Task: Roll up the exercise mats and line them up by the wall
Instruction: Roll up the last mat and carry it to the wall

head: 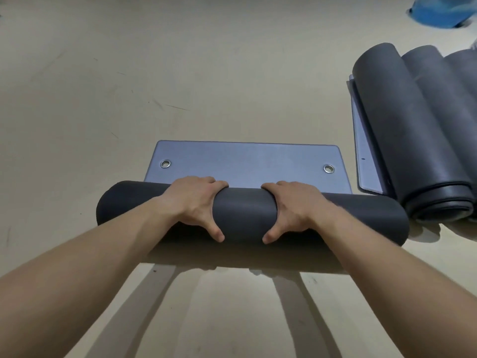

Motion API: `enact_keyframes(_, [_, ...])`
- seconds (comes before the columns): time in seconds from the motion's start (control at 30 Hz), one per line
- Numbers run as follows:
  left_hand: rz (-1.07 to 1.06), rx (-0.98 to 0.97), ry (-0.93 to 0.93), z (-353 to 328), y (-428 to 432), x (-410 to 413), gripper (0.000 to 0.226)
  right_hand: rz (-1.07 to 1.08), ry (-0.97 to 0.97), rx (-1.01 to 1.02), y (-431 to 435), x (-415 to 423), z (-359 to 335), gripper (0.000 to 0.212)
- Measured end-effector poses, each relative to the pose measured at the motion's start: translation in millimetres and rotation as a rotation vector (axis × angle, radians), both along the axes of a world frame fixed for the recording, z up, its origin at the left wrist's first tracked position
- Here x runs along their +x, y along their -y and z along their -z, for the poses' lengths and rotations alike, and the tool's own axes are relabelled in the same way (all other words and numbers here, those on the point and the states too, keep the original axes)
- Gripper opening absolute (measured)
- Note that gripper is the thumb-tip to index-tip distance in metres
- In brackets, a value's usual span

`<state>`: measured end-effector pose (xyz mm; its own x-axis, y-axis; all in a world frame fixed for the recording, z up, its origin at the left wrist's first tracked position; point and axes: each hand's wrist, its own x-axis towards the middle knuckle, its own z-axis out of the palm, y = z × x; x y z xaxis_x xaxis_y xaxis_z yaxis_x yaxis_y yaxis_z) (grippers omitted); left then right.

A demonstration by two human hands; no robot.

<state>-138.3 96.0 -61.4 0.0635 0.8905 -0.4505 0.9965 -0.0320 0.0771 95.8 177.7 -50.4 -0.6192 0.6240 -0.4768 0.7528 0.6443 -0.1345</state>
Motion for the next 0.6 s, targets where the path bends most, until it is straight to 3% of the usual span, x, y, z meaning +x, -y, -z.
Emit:
enact_keyframes(0.17, [-0.057,-0.114,0.108,-7,-21,-4,0.115,-0.025,-0.078,0.409,48,10,32,0.128])
enact_keyframes(0.23, [-0.095,-0.048,0.121,-6,-14,-5,0.122,-0.035,-0.080,0.370,35,6,30,0.127])
enact_keyframes(0.33, [-0.067,0.203,-0.037,5,14,-2,0.130,-0.018,-0.077,0.230,-7,-6,14,0.130])
enact_keyframes(0.4, [-0.024,0.245,-0.117,13,23,-1,0.134,-0.030,-0.084,0.192,-21,-9,10,0.131])
enact_keyframes(0.6, [-0.027,0.228,-0.042,7,-18,-15,0.130,0.023,-0.144,0.512,9,3,51,0.143])
